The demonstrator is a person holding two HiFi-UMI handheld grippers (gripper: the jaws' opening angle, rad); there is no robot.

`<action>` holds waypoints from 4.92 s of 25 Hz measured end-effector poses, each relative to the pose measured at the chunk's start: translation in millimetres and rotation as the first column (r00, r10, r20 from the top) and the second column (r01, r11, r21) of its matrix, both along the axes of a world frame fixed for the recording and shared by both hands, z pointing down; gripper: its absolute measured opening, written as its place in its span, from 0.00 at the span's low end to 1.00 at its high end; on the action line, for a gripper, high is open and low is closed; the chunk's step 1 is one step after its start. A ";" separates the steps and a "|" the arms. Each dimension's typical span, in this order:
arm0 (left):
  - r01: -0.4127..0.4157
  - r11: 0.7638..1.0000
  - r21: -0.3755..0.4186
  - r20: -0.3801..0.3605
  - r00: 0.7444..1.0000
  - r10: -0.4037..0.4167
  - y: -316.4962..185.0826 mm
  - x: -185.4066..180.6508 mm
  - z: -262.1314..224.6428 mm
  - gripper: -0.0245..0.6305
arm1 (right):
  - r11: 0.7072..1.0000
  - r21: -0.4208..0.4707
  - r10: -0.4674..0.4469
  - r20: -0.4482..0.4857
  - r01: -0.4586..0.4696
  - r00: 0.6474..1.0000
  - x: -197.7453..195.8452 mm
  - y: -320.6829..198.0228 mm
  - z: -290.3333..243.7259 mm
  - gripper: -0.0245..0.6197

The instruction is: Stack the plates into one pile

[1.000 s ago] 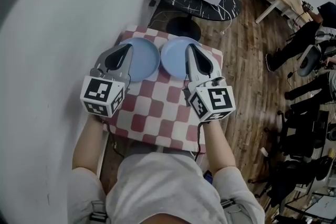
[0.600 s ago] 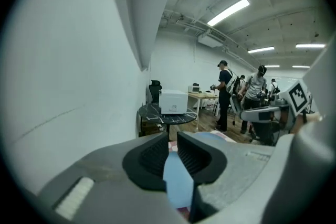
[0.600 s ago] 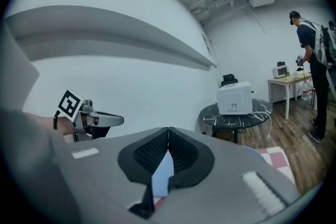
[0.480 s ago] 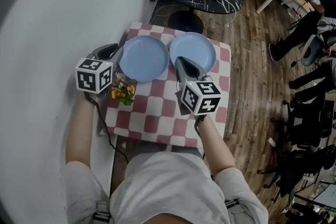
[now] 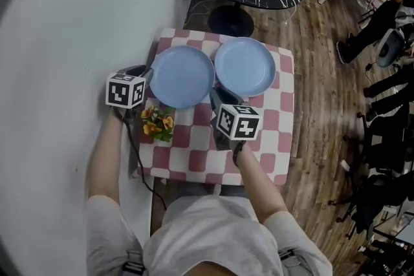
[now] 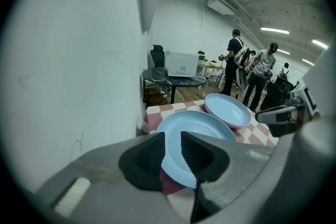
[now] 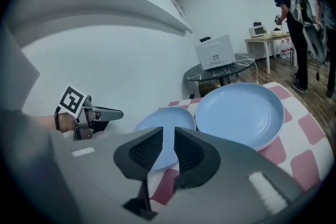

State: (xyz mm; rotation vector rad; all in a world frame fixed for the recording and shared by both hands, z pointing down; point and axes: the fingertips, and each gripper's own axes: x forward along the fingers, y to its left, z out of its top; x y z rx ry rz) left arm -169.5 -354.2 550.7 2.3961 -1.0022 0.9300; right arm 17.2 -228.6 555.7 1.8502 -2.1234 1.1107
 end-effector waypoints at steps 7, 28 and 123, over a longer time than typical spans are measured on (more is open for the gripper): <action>0.014 0.996 -0.087 0.046 0.999 -0.010 -17.8 -2.4 55.8 0.23 | 0.987 -0.127 0.101 0.041 -0.095 0.994 9.5 0.9 52.4 0.17; 0.018 0.981 -0.191 0.073 0.997 -0.004 -30.6 -2.7 111.5 0.14 | 0.963 -0.247 0.132 0.086 -0.107 0.988 -5.9 -19.6 103.3 0.17; 0.237 0.942 -0.236 -0.080 0.962 -0.262 44.7 232.8 81.3 0.14 | 0.976 -0.178 0.105 -0.133 -0.127 0.986 274.8 -32.3 59.4 0.06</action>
